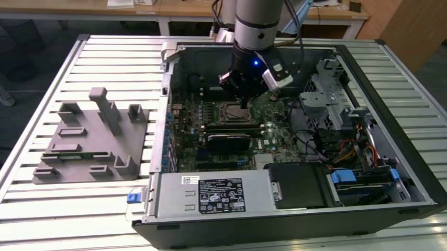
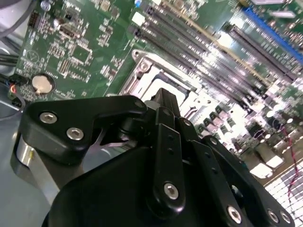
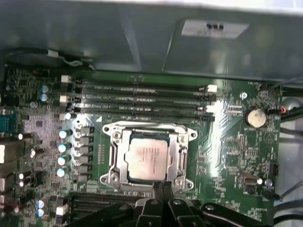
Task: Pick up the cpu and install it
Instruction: 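Install the second cpu locking lever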
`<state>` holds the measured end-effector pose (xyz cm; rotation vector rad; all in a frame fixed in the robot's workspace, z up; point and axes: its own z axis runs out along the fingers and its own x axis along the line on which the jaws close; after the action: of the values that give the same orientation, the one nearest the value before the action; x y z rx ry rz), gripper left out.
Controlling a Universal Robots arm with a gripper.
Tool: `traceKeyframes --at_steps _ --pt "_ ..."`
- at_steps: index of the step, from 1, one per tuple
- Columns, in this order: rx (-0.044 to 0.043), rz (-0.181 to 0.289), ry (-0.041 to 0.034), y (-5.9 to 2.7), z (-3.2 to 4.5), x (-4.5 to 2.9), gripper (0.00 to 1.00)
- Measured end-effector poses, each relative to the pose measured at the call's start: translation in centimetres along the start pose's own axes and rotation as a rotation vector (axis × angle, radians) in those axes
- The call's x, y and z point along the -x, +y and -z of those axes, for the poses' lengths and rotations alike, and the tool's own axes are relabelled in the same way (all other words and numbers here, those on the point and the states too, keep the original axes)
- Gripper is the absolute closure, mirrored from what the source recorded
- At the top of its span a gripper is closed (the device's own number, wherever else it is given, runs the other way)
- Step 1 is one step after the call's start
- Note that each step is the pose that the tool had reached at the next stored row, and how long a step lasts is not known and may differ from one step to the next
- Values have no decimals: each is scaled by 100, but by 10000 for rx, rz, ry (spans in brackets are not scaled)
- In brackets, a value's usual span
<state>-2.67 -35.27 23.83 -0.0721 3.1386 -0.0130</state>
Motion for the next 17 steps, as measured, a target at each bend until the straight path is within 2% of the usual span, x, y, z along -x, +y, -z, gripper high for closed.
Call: traceKeyframes --at_steps 5,11,17 --pt "4 0 72 -54 -1 -2 89" --pt "1 1 101 -101 -11 -5 89" --pt "1 0 101 -125 -29 -83 89"
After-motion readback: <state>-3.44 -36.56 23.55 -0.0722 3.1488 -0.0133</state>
